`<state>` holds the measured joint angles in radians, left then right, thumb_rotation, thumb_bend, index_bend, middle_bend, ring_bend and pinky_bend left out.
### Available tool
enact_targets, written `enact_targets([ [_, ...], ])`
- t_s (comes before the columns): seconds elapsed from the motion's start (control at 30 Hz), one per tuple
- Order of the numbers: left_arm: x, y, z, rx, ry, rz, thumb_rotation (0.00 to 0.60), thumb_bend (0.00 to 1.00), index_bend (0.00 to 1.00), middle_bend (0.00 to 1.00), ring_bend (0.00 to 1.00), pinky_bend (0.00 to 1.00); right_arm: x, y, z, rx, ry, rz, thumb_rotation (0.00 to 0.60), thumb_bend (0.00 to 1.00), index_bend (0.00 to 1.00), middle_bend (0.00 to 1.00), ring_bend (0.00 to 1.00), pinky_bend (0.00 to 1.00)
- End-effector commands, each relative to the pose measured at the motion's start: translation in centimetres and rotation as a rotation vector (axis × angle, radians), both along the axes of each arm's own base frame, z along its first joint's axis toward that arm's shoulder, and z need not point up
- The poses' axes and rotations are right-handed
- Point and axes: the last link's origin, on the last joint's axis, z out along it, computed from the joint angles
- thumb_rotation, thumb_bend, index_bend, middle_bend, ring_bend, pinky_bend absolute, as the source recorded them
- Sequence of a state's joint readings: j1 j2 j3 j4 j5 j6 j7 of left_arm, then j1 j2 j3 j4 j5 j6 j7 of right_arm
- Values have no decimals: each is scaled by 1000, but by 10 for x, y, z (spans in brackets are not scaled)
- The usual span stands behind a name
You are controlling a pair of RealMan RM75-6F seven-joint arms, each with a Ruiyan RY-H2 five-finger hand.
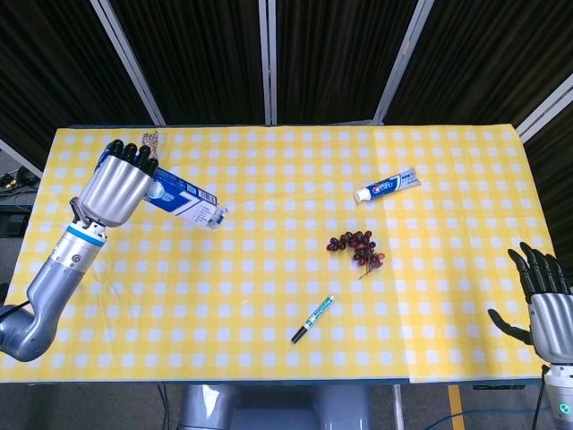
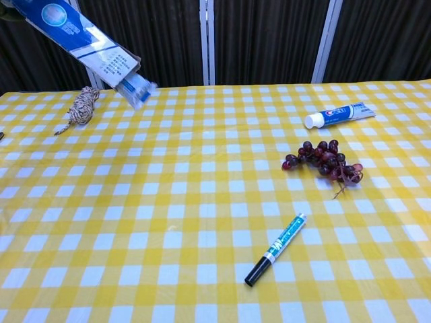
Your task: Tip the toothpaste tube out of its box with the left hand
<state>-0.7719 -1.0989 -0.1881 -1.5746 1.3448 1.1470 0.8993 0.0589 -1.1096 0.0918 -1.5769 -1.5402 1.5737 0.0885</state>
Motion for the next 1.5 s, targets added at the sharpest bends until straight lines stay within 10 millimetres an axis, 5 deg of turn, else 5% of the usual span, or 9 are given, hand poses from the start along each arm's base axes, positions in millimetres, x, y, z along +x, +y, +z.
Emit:
enact_targets([
  [0.03, 10, -2, 9, 40, 94, -66, 600, 415, 388, 275, 304, 346, 0, 0, 0, 0, -1, 1, 600, 88, 55, 0, 0, 0],
  [0.6, 13, -10, 26, 81, 102, -75, 600, 415, 384, 274, 303, 346, 2, 2, 0, 1, -3, 3, 600, 88, 55, 0, 0, 0],
  [0.9, -1, -20, -11, -189, -142, 187, 600, 411, 357, 251, 282, 346, 1, 3, -1, 11, 0, -6, 600, 88, 55, 0, 0, 0],
  [1.07, -7, -23, -51, -378, -378, 389, 600, 257, 212, 112, 150, 238, -1, 1, 1, 7, -6, -17, 600, 88, 55, 0, 0, 0],
  [1.2, -11, -24, -63, -417, -417, 444, 600, 134, 91, 1, 37, 118, -2, 0, 2, 2, -4, -20, 600, 88, 55, 0, 0, 0],
  [1.5, -31, -40, -63, -379, -566, 435, 600, 119, 57, 0, 0, 11, -4, 0, 1, 5, 12, -31, 600, 88, 55, 0, 0, 0],
])
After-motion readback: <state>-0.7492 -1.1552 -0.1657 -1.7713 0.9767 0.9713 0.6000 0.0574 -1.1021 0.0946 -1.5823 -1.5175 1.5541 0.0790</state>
